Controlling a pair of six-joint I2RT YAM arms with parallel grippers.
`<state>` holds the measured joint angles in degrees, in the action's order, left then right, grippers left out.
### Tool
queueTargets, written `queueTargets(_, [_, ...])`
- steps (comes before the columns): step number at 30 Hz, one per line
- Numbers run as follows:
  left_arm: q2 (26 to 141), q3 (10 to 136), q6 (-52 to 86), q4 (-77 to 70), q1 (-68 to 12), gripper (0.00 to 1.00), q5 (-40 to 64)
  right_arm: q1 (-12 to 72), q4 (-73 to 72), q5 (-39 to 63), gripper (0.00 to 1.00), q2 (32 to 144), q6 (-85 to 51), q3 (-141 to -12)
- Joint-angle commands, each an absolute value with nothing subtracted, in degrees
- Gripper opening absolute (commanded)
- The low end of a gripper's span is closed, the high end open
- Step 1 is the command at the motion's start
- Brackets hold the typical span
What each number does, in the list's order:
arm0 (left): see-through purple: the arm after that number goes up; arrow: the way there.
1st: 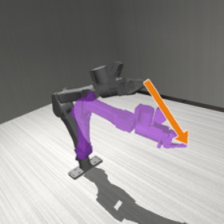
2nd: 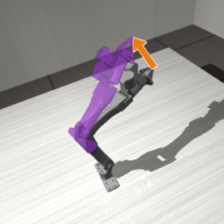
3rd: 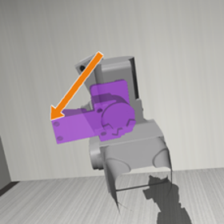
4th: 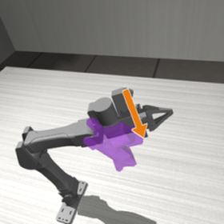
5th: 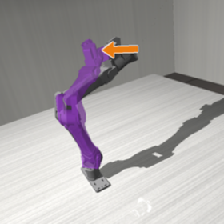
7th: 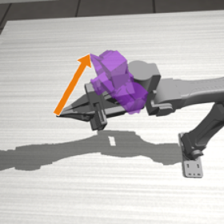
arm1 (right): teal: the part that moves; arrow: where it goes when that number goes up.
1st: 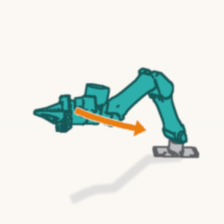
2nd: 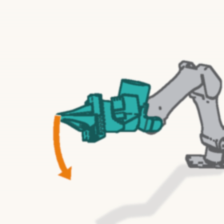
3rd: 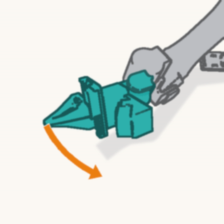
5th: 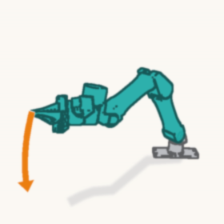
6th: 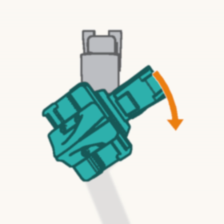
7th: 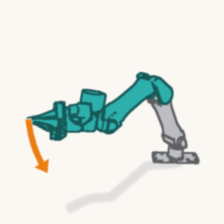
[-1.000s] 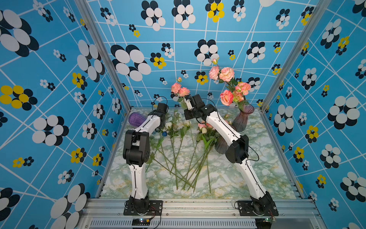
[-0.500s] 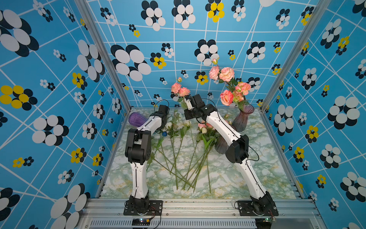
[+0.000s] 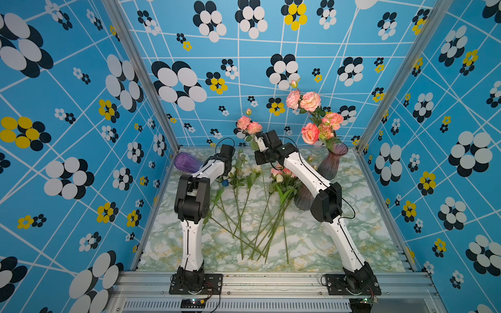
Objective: Place the pink flowers into the vase
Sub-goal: Adjust the vase at the center of the board.
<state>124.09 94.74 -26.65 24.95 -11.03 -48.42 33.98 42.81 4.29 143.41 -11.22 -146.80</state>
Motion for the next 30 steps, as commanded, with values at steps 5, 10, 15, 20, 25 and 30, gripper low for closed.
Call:
queueTargets(5, [125.43,95.36,-27.86,24.73,-10.87,0.00,-45.62,33.54,41.51,5.89,0.00,140.27,-10.54,-145.83])
queueTargets(10, [123.30,96.47,-26.32,27.34,-10.64,0.00,-43.87,33.48,40.98,6.24,0.00,140.53,-10.81,-145.80])
queueTargets(15, [121.35,99.81,-23.43,33.06,-10.61,0.00,-40.21,33.49,40.33,6.96,0.00,140.62,-11.67,-145.88])
queueTargets(20, [120.11,105.00,-19.60,39.82,-10.44,0.00,-36.43,33.49,40.34,7.17,0.00,140.44,-11.71,-145.73])
queueTargets(25, [120.52,112.24,-14.41,48.19,-9.16,0.00,-30.51,33.49,40.33,7.54,0.00,140.31,-11.95,-145.73])
queueTargets(30, [120.61,119.42,-7.72,56.65,-6.61,0.00,-21.73,33.49,40.04,7.48,0.00,140.45,-12.12,-145.79])
